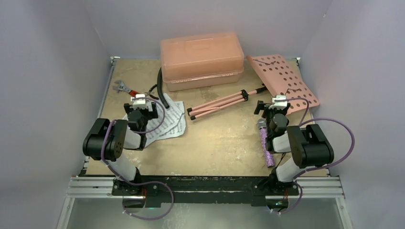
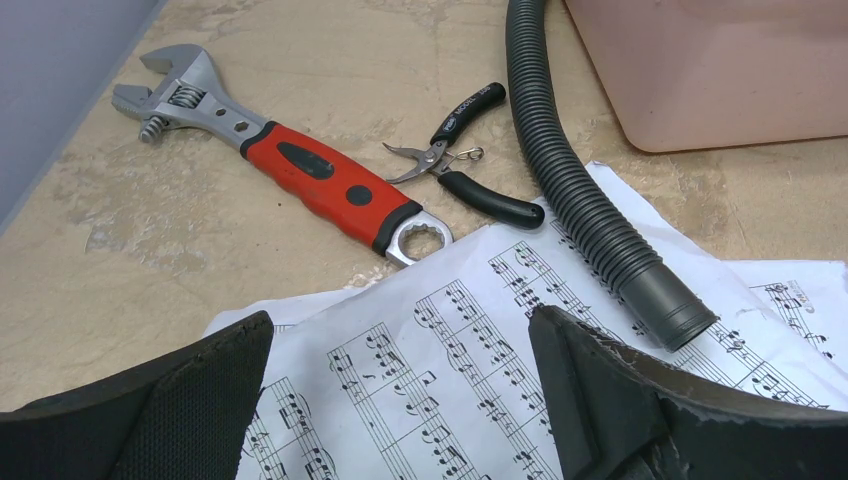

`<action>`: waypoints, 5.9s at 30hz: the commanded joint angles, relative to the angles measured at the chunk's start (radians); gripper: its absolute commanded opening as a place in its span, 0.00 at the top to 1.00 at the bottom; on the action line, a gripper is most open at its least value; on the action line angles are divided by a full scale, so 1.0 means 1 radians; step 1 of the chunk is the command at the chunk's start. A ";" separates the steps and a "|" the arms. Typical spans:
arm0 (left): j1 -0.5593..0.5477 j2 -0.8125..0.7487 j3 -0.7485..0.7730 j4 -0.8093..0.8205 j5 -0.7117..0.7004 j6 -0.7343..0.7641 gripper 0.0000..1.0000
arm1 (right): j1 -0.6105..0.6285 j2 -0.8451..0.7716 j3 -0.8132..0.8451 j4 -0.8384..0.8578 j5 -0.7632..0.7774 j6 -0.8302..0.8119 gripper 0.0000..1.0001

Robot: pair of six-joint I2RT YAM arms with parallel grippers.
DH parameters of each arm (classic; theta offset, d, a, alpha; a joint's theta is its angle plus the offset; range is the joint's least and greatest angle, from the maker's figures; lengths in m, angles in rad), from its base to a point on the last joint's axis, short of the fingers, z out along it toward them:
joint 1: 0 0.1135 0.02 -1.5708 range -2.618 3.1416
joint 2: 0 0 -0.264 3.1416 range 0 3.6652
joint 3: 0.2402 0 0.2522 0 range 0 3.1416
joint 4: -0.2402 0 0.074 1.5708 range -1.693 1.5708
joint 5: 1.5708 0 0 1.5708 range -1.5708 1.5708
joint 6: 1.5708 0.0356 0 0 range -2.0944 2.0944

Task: Set up the instrument practice props

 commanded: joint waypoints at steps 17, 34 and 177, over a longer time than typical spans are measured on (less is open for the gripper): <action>0.005 -0.020 -0.002 0.008 0.006 0.005 0.01 | 0.001 -0.063 0.004 0.061 -0.005 -0.052 0.02; 0.007 -0.388 0.143 -0.453 -0.093 -0.108 0.01 | 0.022 -0.471 0.459 -1.141 0.007 0.306 0.02; -0.673 0.629 1.666 -1.888 0.125 0.059 0.01 | -0.118 -0.184 1.064 -2.041 -0.123 0.488 0.02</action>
